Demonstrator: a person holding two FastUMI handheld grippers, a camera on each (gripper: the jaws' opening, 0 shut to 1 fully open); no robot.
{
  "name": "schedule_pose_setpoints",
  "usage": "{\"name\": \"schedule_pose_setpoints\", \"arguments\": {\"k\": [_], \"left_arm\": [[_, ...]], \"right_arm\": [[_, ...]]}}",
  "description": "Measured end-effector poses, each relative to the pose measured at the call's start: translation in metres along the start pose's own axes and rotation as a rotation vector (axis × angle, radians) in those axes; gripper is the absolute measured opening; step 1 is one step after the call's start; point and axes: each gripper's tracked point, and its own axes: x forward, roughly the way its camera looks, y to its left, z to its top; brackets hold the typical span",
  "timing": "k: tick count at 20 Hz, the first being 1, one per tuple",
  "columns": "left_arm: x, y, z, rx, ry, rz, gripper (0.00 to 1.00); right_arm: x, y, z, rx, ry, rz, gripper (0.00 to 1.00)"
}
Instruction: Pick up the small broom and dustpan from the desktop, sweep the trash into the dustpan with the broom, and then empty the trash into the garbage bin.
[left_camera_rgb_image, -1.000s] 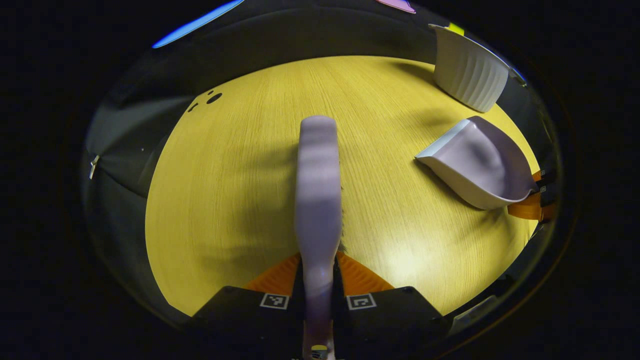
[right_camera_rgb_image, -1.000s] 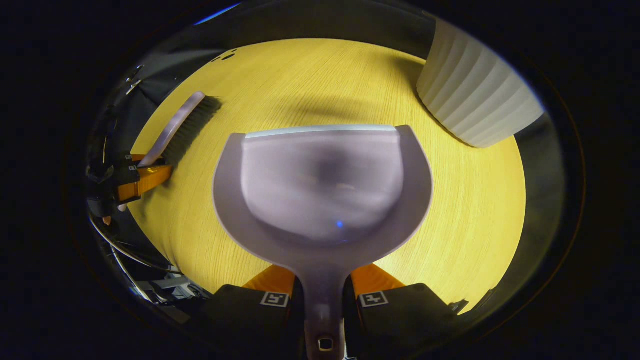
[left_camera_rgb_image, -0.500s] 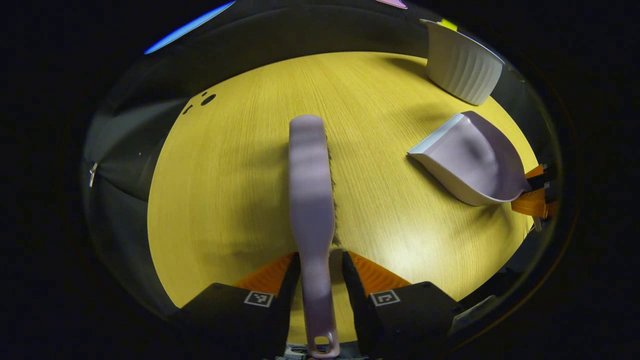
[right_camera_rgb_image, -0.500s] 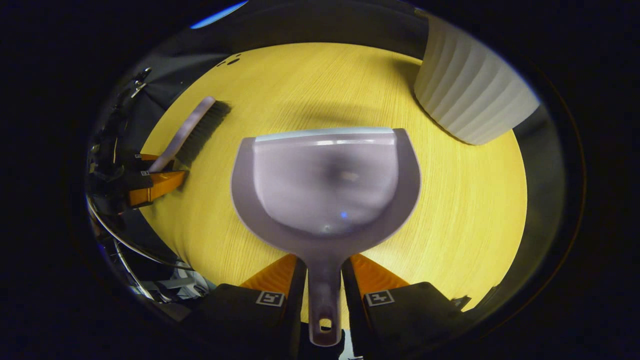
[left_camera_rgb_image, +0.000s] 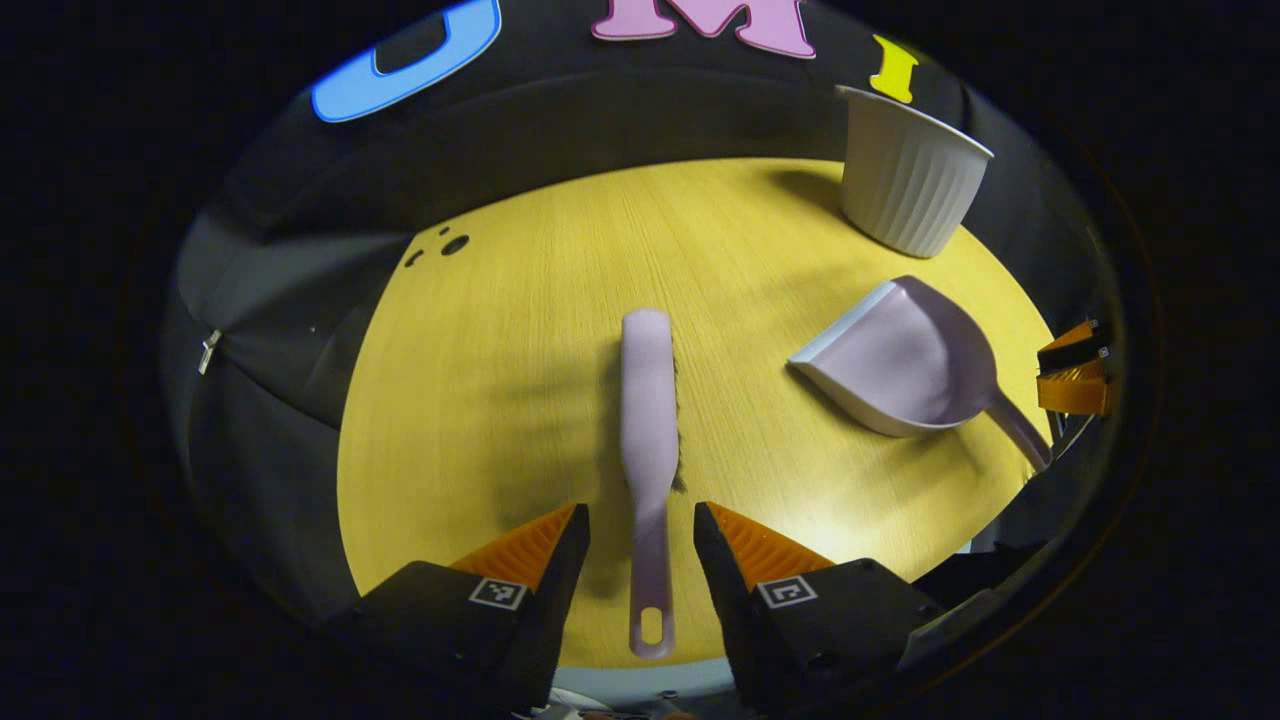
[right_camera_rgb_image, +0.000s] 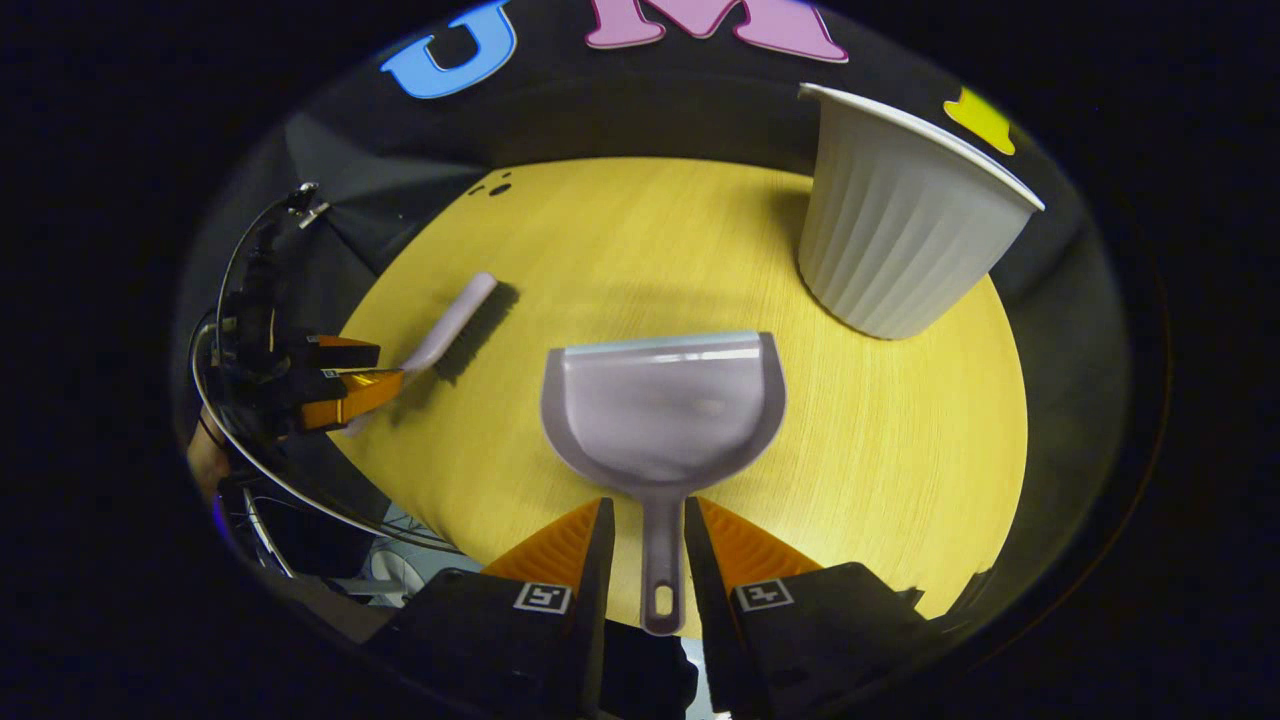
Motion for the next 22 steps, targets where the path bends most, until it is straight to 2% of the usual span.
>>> {"name": "schedule_pose_setpoints", "arguments": {"k": [5, 9, 13, 16, 22], "left_arm": [[-0.057, -0.011, 0.045, -0.037, -0.238, -0.025, 0.70], [-0.098, -0.022, 0.057, -0.054, -0.374, -0.039, 0.69], [-0.120, -0.035, 0.062, -0.067, -0.455, -0.050, 0.68], [-0.125, -0.039, 0.067, -0.058, -0.507, -0.051, 0.68], [-0.125, -0.040, 0.063, -0.056, -0.477, -0.034, 0.69]], "right_arm": [[-0.043, 0.027, 0.032, -0.038, -0.181, 0.055, 0.45], [-0.068, 0.037, 0.054, -0.047, -0.337, 0.094, 0.45], [-0.082, 0.036, 0.066, -0.054, -0.440, 0.079, 0.44], [-0.080, 0.030, 0.067, -0.078, -0.455, 0.054, 0.45], [-0.078, 0.036, 0.073, -0.116, -0.469, 0.071, 0.45]]}}
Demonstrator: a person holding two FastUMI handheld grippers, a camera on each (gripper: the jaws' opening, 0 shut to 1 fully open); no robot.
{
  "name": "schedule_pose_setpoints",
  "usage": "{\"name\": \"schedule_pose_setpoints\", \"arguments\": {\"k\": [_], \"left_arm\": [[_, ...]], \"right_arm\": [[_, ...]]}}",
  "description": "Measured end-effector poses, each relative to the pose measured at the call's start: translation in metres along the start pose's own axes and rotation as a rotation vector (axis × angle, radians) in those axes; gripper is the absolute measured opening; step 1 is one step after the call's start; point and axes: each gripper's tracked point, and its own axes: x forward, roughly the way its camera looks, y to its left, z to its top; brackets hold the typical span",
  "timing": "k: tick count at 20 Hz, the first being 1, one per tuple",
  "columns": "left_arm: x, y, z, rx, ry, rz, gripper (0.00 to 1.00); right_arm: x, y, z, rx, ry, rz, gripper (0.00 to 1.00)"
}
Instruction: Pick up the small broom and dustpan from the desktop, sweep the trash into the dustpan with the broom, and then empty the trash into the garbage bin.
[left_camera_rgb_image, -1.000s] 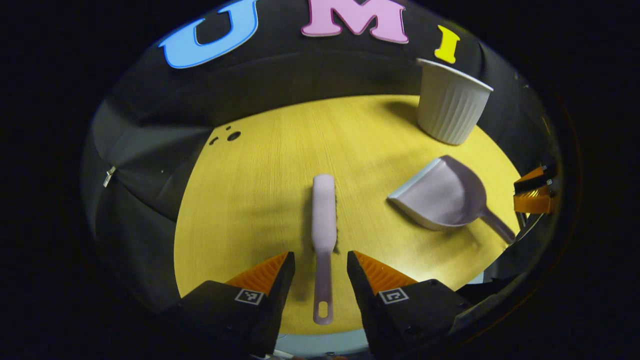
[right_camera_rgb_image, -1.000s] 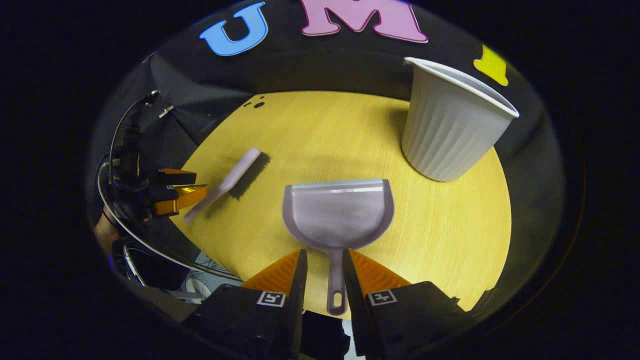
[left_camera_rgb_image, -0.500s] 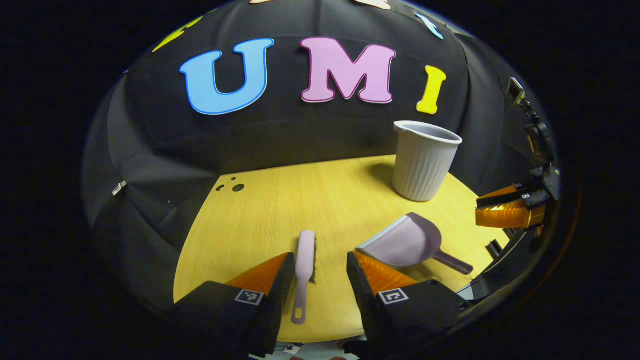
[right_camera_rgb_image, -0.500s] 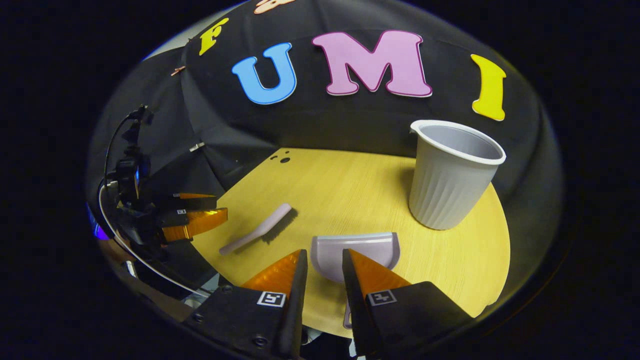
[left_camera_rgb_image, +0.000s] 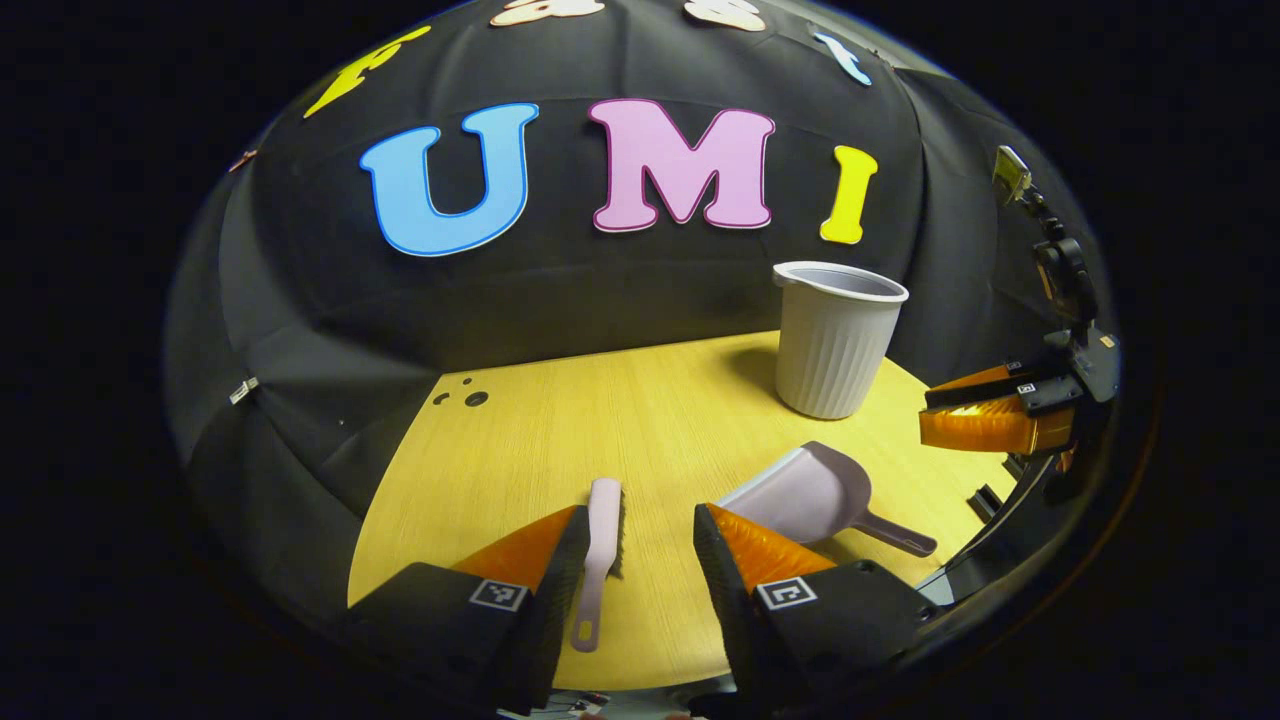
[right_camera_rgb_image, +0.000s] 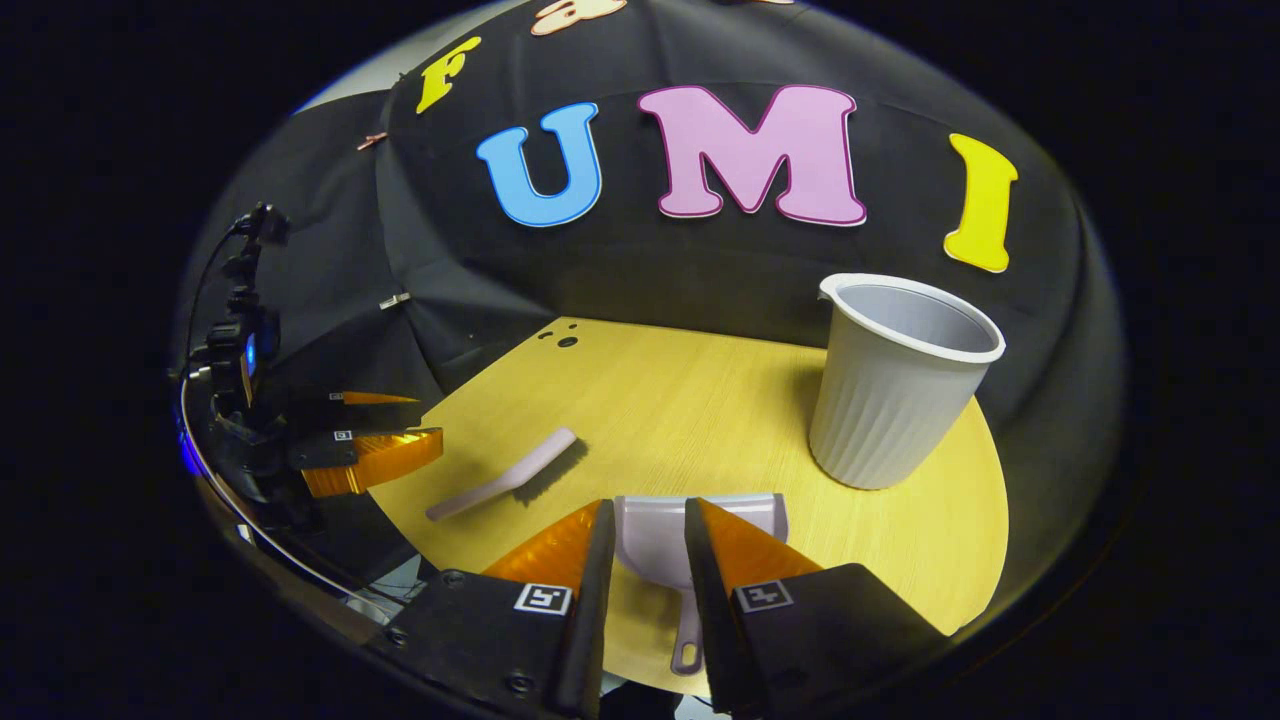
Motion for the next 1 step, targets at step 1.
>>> {"name": "schedule_pose_setpoints", "arguments": {"k": [1], "left_arm": [[-0.0013, -0.0019, -0.0005, -0.008, 0.001, -0.001, 0.69]], "right_arm": [[-0.0001, 0.0014, 0.0007, -0.017, 0.001, 0.003, 0.44]]}}
